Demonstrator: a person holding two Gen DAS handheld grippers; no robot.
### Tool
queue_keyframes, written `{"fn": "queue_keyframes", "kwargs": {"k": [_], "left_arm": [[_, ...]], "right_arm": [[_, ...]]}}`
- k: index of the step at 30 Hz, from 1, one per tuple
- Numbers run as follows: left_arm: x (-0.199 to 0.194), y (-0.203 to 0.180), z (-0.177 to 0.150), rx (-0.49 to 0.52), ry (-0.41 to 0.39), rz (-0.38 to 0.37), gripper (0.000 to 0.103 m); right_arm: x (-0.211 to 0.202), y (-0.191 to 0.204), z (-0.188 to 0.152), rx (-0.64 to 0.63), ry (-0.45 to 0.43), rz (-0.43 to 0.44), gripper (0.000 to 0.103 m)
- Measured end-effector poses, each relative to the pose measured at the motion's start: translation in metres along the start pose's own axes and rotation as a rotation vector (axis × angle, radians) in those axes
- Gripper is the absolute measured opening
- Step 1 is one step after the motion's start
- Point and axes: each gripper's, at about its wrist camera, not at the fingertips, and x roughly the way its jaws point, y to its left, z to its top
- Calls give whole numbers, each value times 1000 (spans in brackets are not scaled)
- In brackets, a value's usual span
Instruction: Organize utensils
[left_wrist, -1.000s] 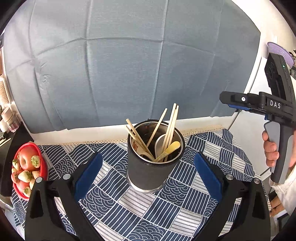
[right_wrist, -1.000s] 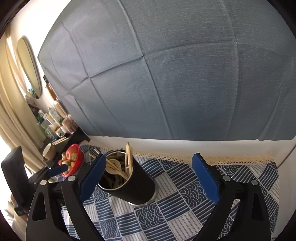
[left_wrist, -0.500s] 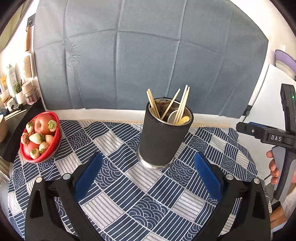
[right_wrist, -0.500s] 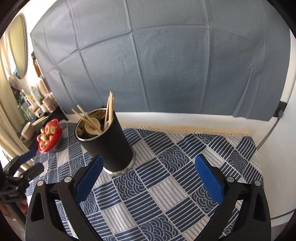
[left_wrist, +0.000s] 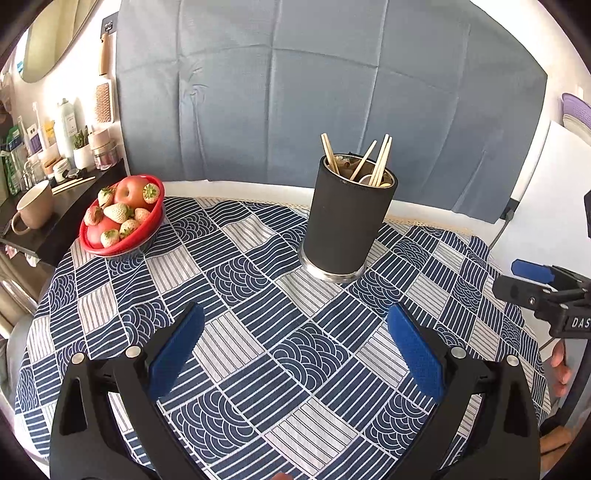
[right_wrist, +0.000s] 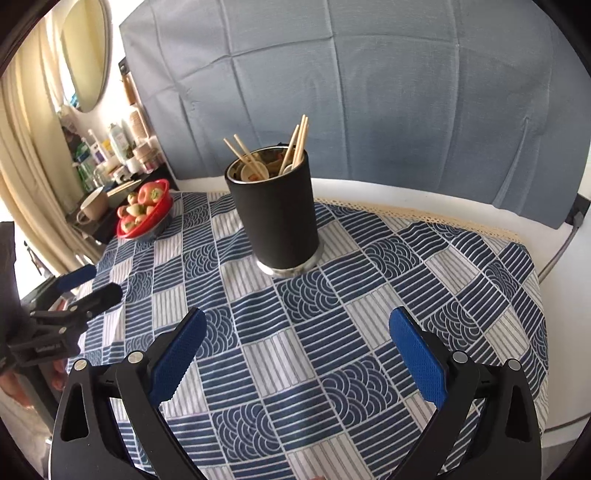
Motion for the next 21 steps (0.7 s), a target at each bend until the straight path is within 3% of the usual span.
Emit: {"fn": "queue_keyframes", "kwargs": {"k": [5, 10, 17, 21], "left_arm": [[-27, -7, 0, 3, -29, -9, 97], [-55, -27, -1, 62, -34, 7, 97], [-86, -47, -13, 86, -2, -52, 97], [-98, -63, -25, 165, -23, 8, 97]], "right_arm": [[-29, 8, -14, -29, -7, -5, 95], [-60, 8, -24, 21, 1, 60, 95], [-101, 16, -38, -31, -16, 18, 95], [-115, 14, -49, -3, -6, 15, 95]]}}
